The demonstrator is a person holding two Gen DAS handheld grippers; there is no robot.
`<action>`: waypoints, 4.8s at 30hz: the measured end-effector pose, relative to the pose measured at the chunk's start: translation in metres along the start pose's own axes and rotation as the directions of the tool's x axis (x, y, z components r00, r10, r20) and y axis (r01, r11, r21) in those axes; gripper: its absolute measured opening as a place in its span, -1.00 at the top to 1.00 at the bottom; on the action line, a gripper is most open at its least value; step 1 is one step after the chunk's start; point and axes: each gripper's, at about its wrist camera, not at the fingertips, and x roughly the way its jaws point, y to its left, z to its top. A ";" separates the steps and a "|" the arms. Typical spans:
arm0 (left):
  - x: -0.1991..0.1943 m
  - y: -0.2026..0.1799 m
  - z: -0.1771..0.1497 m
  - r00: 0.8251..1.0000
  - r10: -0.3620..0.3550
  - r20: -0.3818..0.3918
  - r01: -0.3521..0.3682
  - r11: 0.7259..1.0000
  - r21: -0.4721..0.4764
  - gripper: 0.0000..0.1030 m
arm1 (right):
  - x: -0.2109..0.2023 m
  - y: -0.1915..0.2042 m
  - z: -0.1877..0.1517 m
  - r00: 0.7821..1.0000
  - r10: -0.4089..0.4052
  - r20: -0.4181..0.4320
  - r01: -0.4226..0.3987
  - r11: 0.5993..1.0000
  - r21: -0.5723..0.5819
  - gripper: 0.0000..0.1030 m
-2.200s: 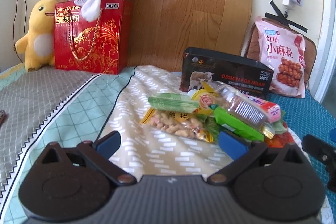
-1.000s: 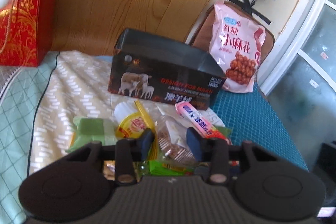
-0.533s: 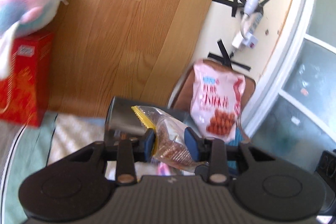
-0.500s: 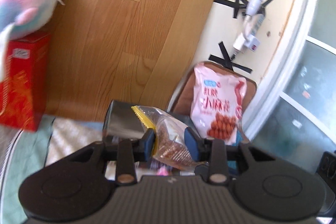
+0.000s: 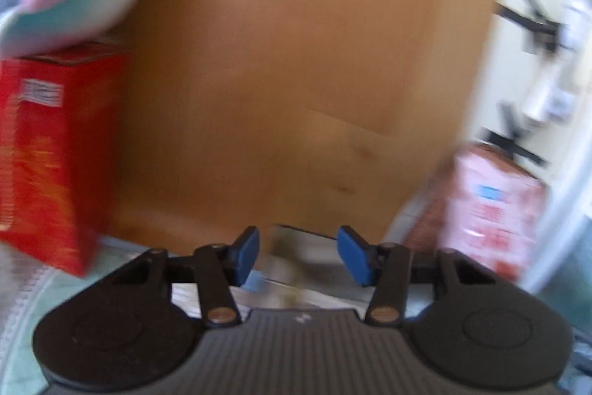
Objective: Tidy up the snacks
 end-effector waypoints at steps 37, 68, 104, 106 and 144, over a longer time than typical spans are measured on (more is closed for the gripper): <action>-0.141 0.023 -0.124 0.967 -0.142 -0.213 0.138 0.990 -0.033 0.15 | 0.027 0.070 -0.067 0.892 -0.057 -0.448 -0.056 0.970 -0.236 -0.23; -0.200 0.089 -0.156 0.991 -0.015 -0.136 0.000 0.994 -0.105 0.05 | -0.095 0.165 -0.155 0.930 0.194 -0.311 -0.365 0.422 -0.830 -0.20; -0.161 0.021 -0.074 0.964 -0.238 -0.116 0.241 0.970 0.011 -0.04 | -0.103 0.076 -0.069 0.920 0.290 -0.263 -0.363 0.884 -0.295 0.38; -0.142 0.010 -0.048 0.969 -0.237 -0.073 0.241 0.970 0.044 -0.04 | -0.084 0.077 -0.053 0.943 0.252 -0.218 -0.312 0.898 -0.311 0.38; -0.111 0.054 -0.071 0.984 -0.111 -0.137 0.102 0.992 -0.071 -0.14 | -0.072 0.012 -0.061 0.967 0.026 -0.255 -0.077 0.978 -0.194 -0.19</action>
